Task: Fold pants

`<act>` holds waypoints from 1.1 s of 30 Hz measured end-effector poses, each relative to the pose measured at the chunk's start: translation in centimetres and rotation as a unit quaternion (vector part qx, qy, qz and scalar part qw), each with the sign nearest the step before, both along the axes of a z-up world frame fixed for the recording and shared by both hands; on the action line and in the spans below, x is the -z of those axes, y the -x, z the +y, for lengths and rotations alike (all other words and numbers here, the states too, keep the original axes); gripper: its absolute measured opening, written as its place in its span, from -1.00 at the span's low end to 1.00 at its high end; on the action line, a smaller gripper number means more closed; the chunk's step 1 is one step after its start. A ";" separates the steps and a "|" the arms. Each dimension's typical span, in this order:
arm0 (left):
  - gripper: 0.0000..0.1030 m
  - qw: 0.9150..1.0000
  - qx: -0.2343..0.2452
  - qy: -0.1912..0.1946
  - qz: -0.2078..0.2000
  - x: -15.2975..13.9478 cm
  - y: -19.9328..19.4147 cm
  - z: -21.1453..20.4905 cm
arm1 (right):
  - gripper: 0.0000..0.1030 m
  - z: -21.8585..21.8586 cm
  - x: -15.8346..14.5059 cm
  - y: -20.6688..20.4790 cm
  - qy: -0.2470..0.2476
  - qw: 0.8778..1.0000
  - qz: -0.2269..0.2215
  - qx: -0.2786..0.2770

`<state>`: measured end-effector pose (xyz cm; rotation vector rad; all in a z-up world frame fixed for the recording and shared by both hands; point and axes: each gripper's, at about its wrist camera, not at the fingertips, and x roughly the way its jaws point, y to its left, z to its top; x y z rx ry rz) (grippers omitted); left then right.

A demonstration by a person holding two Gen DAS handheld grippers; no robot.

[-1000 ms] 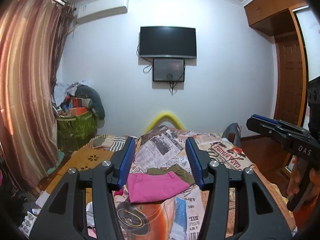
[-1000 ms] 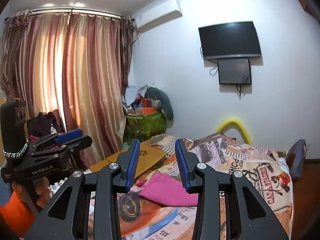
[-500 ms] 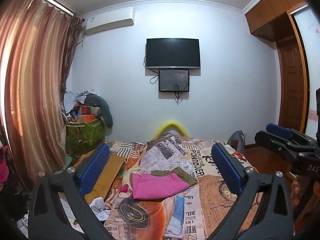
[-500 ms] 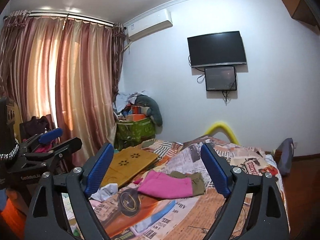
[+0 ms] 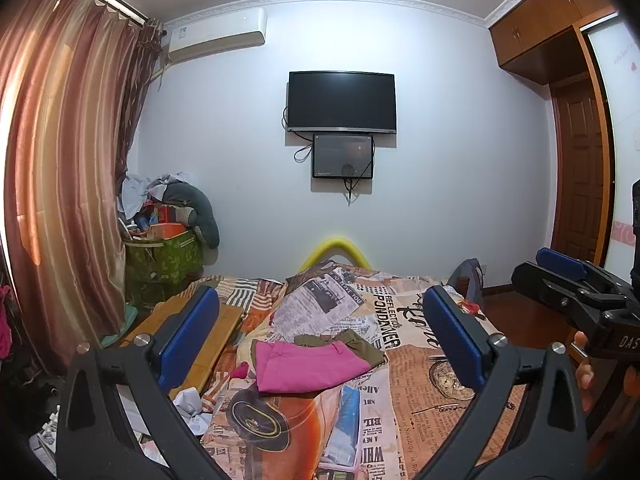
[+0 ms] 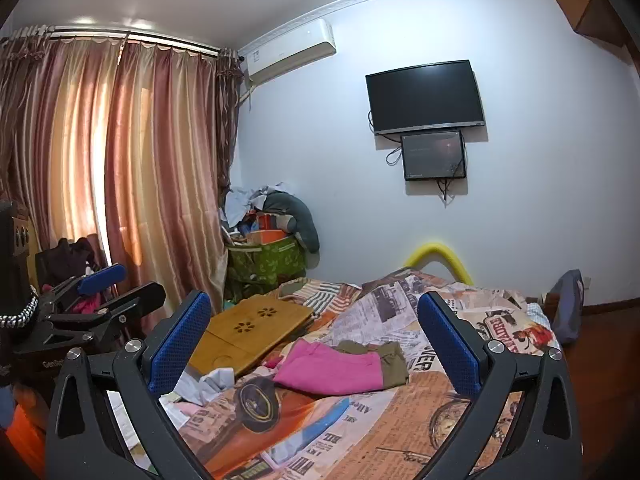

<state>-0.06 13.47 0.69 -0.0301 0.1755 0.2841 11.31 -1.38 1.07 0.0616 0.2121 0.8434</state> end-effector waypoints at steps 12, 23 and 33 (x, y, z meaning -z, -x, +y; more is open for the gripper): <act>1.00 1.000 0.002 0.003 0.003 0.3 -0.2 0.1 | 1.00 0.0 0.1 0.4 0.006 1.000 0.004 0.003; 1.00 1.000 -0.003 0.008 0.009 0.8 -0.5 0.2 | 1.00 0.0 0.0 0.4 0.006 1.000 0.007 0.004; 1.00 1.000 -0.003 0.013 0.011 0.9 -0.6 0.3 | 1.00 -0.2 0.0 0.4 0.007 1.000 0.008 0.005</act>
